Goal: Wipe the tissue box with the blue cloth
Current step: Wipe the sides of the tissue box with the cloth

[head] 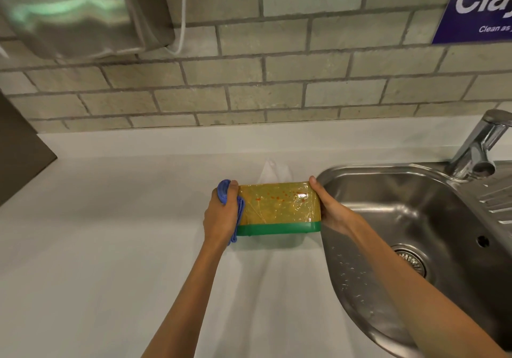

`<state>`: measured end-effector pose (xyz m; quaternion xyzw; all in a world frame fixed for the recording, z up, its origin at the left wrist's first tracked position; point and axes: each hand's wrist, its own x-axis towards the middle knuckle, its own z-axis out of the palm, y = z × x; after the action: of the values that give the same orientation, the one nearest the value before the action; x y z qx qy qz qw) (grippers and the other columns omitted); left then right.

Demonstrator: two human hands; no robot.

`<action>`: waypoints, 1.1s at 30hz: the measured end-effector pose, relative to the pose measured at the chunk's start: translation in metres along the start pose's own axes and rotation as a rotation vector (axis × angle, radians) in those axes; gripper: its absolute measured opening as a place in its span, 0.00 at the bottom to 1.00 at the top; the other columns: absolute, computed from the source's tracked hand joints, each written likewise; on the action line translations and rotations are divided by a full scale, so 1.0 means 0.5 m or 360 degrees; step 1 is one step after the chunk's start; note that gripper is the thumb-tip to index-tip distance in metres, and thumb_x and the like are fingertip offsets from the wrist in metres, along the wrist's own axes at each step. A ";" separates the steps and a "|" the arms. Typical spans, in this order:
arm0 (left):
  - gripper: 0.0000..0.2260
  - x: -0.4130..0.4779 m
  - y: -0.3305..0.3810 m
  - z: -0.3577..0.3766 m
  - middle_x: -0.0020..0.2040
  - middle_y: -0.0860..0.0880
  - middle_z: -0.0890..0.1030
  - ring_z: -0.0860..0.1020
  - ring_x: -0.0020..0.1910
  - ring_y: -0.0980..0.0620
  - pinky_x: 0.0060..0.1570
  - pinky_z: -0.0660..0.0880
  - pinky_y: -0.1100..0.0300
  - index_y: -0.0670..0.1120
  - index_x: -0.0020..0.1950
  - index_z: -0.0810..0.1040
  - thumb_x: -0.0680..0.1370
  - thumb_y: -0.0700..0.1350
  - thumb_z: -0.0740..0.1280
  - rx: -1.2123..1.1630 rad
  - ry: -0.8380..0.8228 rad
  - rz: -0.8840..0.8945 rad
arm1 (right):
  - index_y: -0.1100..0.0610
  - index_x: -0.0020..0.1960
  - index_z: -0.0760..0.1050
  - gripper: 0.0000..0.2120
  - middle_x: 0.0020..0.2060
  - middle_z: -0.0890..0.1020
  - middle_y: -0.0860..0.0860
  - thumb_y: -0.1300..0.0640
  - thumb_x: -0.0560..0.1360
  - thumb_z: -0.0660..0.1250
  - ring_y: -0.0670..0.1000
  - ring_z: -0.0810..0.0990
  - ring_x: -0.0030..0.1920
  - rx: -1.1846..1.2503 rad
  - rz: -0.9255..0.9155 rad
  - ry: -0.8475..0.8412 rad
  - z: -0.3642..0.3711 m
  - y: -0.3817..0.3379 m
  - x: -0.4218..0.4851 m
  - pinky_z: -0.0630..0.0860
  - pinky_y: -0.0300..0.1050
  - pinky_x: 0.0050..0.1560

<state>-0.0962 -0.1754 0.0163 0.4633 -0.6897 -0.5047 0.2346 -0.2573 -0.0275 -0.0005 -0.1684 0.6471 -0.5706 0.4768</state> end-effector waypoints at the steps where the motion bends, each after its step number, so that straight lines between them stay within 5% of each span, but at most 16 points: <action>1: 0.17 -0.007 -0.004 0.005 0.45 0.50 0.76 0.75 0.47 0.48 0.44 0.70 0.58 0.50 0.56 0.73 0.78 0.61 0.54 -0.0065 0.0036 0.0008 | 0.50 0.59 0.73 0.47 0.60 0.78 0.53 0.23 0.48 0.64 0.53 0.75 0.62 -0.0022 0.0000 0.0005 0.001 0.000 -0.001 0.66 0.52 0.68; 3: 0.21 -0.024 -0.008 0.012 0.47 0.53 0.75 0.73 0.47 0.51 0.47 0.69 0.59 0.50 0.67 0.69 0.78 0.60 0.55 -0.0122 0.0130 0.0106 | 0.49 0.59 0.72 0.53 0.59 0.78 0.52 0.21 0.40 0.65 0.53 0.75 0.61 -0.0061 0.0004 0.0001 0.000 0.005 -0.002 0.67 0.53 0.67; 6: 0.22 -0.046 -0.007 0.015 0.45 0.53 0.77 0.76 0.47 0.50 0.49 0.72 0.55 0.48 0.68 0.68 0.78 0.58 0.56 -0.0034 0.0228 0.0438 | 0.50 0.64 0.69 0.56 0.62 0.76 0.54 0.21 0.43 0.64 0.54 0.74 0.63 -0.0048 0.0011 -0.0013 -0.001 0.012 -0.004 0.66 0.56 0.69; 9: 0.27 -0.057 -0.007 0.020 0.62 0.42 0.76 0.72 0.61 0.41 0.63 0.70 0.47 0.45 0.71 0.65 0.79 0.60 0.49 0.0224 0.0248 0.0663 | 0.50 0.67 0.67 0.62 0.62 0.76 0.53 0.21 0.39 0.66 0.54 0.73 0.64 -0.0045 0.0031 -0.0011 0.000 0.014 -0.003 0.66 0.56 0.69; 12: 0.27 -0.070 -0.002 0.029 0.72 0.41 0.68 0.67 0.65 0.40 0.63 0.67 0.49 0.50 0.74 0.63 0.78 0.57 0.44 0.0512 0.0350 0.0782 | 0.50 0.66 0.68 0.60 0.62 0.76 0.53 0.22 0.39 0.67 0.54 0.74 0.64 -0.0063 0.0031 -0.0034 0.006 0.012 0.000 0.66 0.55 0.69; 21: 0.21 -0.076 -0.012 0.038 0.70 0.39 0.71 0.69 0.67 0.34 0.60 0.72 0.44 0.49 0.69 0.72 0.77 0.52 0.56 0.1062 0.0343 0.1180 | 0.50 0.65 0.71 0.38 0.60 0.80 0.53 0.30 0.61 0.60 0.53 0.78 0.60 0.0175 0.0030 -0.0050 0.012 0.020 0.015 0.72 0.54 0.62; 26: 0.20 -0.085 -0.053 0.013 0.67 0.39 0.74 0.72 0.65 0.34 0.58 0.74 0.44 0.48 0.65 0.76 0.75 0.49 0.59 0.1182 0.0297 0.1413 | 0.52 0.66 0.70 0.43 0.60 0.79 0.54 0.29 0.58 0.63 0.55 0.77 0.60 0.0174 0.0052 -0.0005 0.013 0.017 0.018 0.72 0.55 0.63; 30: 0.18 -0.083 -0.052 0.006 0.67 0.38 0.74 0.73 0.63 0.33 0.59 0.74 0.45 0.45 0.64 0.77 0.76 0.46 0.60 0.0933 0.0413 0.1255 | 0.51 0.66 0.71 0.54 0.59 0.79 0.54 0.27 0.44 0.71 0.55 0.76 0.61 0.0148 0.0051 -0.0028 0.012 0.018 0.019 0.70 0.58 0.66; 33: 0.17 -0.076 -0.020 0.027 0.67 0.38 0.75 0.73 0.62 0.32 0.57 0.75 0.45 0.45 0.63 0.78 0.75 0.43 0.63 0.0908 0.0491 0.1160 | 0.51 0.64 0.71 0.50 0.60 0.79 0.55 0.26 0.49 0.69 0.55 0.76 0.61 0.0154 0.0055 -0.0023 0.016 0.021 0.022 0.69 0.59 0.66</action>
<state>-0.0852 -0.1365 0.0076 0.3069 -0.8749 -0.1060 0.3593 -0.2526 -0.0375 -0.0135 -0.1382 0.6181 -0.5916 0.4989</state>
